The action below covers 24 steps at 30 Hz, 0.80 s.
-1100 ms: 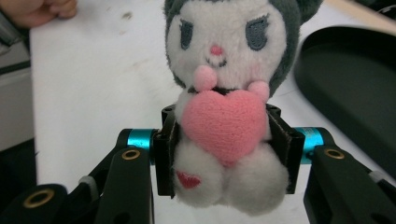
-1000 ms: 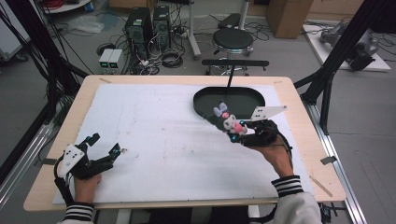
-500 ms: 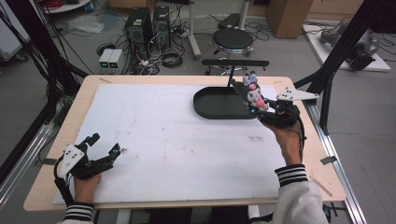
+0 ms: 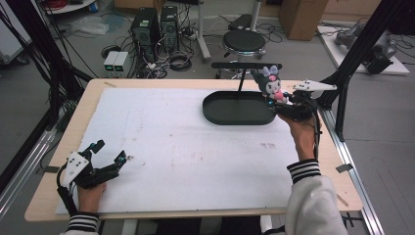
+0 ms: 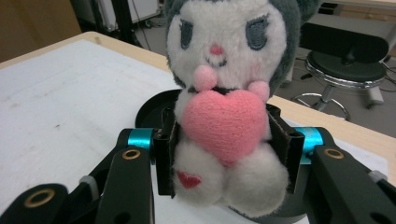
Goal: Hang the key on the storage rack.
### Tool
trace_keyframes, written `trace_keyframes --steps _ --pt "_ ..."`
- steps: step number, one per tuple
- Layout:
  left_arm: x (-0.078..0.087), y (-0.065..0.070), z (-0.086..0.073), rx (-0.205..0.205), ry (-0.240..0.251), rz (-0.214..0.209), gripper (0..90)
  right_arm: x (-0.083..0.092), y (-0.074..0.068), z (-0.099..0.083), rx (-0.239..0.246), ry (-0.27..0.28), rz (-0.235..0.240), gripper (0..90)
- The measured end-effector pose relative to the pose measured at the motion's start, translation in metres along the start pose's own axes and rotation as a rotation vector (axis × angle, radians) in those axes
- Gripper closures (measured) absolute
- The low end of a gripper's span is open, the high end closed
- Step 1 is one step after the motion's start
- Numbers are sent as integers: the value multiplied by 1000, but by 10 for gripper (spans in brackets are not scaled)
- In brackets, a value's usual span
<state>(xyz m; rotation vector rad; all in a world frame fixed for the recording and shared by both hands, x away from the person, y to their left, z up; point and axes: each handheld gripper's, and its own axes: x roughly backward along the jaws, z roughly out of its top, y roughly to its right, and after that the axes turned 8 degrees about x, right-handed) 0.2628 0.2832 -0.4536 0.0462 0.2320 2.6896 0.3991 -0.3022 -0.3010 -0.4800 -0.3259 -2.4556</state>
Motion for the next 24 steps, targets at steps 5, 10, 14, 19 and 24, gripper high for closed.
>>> trace_keyframes --steps 5,10,14,19,24 --pt "0 0 0 -4 1 -2 133 -11 6 10 -1 -10 -20 538" --pt "0 0 0 0 1 -1 133 -19 6 15 3 -30 -43 538" --pt "0 0 0 0 1 -1 133 -25 6 18 10 -44 -68 538" --pt "0 0 0 1 0 -1 133 -33 11 15 -5 -60 -79 538" --pt "0 0 0 3 0 0 133 -38 12 13 -24 -78 -78 538"
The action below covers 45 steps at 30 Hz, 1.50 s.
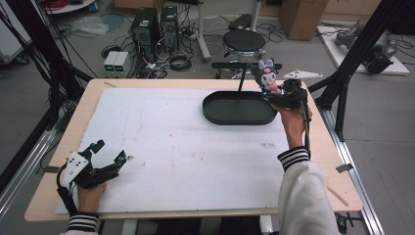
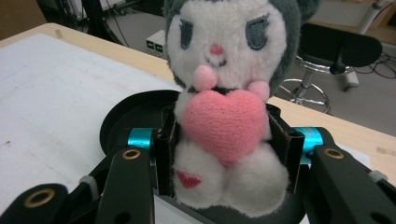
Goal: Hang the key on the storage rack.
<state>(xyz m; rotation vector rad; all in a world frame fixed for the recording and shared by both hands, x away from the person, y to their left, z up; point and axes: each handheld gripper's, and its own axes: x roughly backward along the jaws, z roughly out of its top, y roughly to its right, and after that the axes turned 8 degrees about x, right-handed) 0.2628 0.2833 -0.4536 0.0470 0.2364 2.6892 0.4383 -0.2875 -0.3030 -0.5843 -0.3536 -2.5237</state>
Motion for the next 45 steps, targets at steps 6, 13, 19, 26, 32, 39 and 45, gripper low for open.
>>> trace_keyframes --steps 6,13,19,26,32,39,45 --pt "0 0 0 0 0 0 133 -9 2 -1 -5 2 -9 538" --pt "0 0 0 -3 1 0 133 -16 7 9 0 2 -25 538" --pt "0 0 0 -3 2 0 133 -19 10 18 4 3 -41 538" --pt "0 0 0 -2 2 -1 133 -24 13 16 -15 16 -57 538" --pt "0 0 0 -6 1 0 133 -28 16 13 -28 18 -58 537" --pt "0 0 0 -6 2 -1 133 -30 17 3 -58 16 -64 537" --pt "0 1 0 -8 2 -1 133 -28 18 -10 -74 -5 -61 537"
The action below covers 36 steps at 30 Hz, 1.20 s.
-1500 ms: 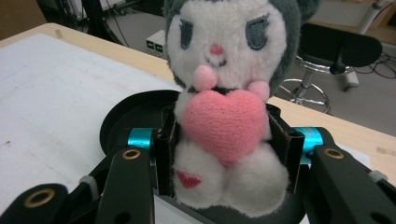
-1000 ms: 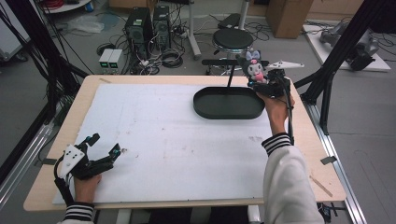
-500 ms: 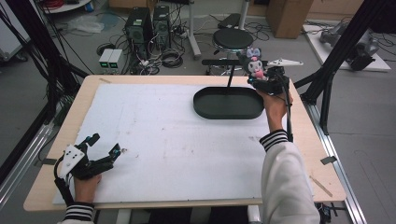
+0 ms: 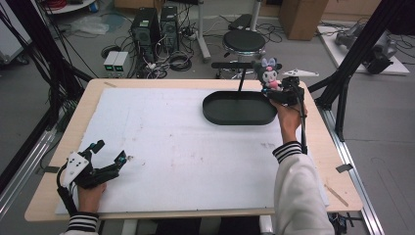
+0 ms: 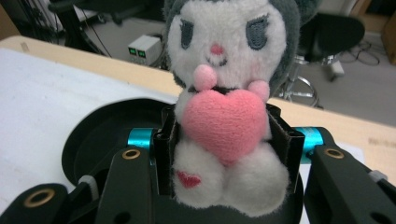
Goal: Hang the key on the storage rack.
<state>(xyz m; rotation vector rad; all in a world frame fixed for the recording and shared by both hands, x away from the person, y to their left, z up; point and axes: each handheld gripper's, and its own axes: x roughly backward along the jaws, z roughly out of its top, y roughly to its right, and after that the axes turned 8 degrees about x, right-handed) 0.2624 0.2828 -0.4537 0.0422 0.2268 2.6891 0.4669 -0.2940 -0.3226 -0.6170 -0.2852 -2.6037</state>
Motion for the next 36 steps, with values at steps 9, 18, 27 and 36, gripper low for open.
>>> trace_keyframes --steps 9,18,27,36 --pt "0 0 0 -3 0 -1 133 -4 0 -16 -17 -11 5 537" --pt "0 0 0 -2 -1 -1 133 -6 -1 -24 -31 -24 13 536" --pt "0 0 0 -1 -1 -1 133 -19 -2 -32 -17 -87 1 536" --pt "0 0 0 0 -2 -1 133 -38 -6 -36 -24 -97 25 499"
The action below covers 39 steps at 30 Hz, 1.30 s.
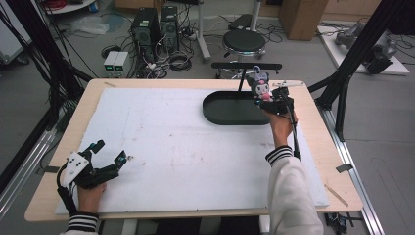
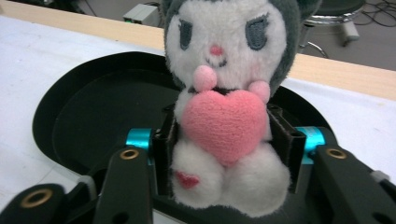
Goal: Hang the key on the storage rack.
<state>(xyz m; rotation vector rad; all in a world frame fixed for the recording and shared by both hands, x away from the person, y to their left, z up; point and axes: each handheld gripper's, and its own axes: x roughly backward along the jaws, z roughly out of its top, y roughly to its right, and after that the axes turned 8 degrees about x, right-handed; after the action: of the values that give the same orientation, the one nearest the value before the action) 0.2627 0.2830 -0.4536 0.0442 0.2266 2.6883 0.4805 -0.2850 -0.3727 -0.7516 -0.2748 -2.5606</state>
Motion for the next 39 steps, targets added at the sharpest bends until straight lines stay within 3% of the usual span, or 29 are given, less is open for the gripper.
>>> trace_keyframes --steps 1,2,3,4,5,6,9,10,13,14,17,18,20,22,23,24,25,28,31,34,39 --pt "0 0 0 0 0 0 133 0 0 0 0 0 0 499" --pt "0 0 0 2 0 0 133 -2 -1 0 16 -5 2 360" --pt "0 0 0 2 0 0 133 -2 -1 0 16 -5 2 360" --pt "0 0 0 2 0 1 133 -3 -3 0 11 11 -16 112" --pt "0 0 0 2 0 1 133 -3 -3 0 11 11 -16 112" --pt "0 0 0 2 -1 1 133 -1 -4 0 10 15 -8 1" --pt "0 0 0 2 -3 0 133 5 -7 2 28 41 10 4" --pt "0 0 0 3 -1 0 133 15 -12 2 46 82 25 4" --pt "0 0 0 2 -5 1 133 26 -16 2 72 116 25 4" --pt "0 0 0 1 -3 0 133 38 -19 -1 79 152 52 4" --pt "0 0 0 -4 -1 0 133 51 -22 -7 89 180 68 4" --pt "0 1 0 -4 0 1 133 63 -27 -16 108 225 94 4" --pt "0 1 0 -5 -1 0 133 67 -29 -20 112 237 106 4" --pt "0 1 0 -4 -5 4 133 83 -36 -40 144 286 138 4" --pt "0 1 0 -4 -5 4 133 83 -36 -40 144 286 138 4" --pt "0 1 0 -3 -2 3 133 91 -40 -53 162 332 157 4" --pt "0 1 0 -3 -2 3 133 91 -40 -53 162 332 157 4" --pt "0 1 0 -7 -5 5 133 102 -41 -76 167 395 182 4" --pt "0 1 0 -4 -4 7 133 106 -40 -85 178 417 178 4" --pt "0 1 0 -10 -5 7 133 113 -39 -108 159 457 176 4" --pt "0 1 0 -11 -3 7 133 117 -41 -127 139 520 159 4"
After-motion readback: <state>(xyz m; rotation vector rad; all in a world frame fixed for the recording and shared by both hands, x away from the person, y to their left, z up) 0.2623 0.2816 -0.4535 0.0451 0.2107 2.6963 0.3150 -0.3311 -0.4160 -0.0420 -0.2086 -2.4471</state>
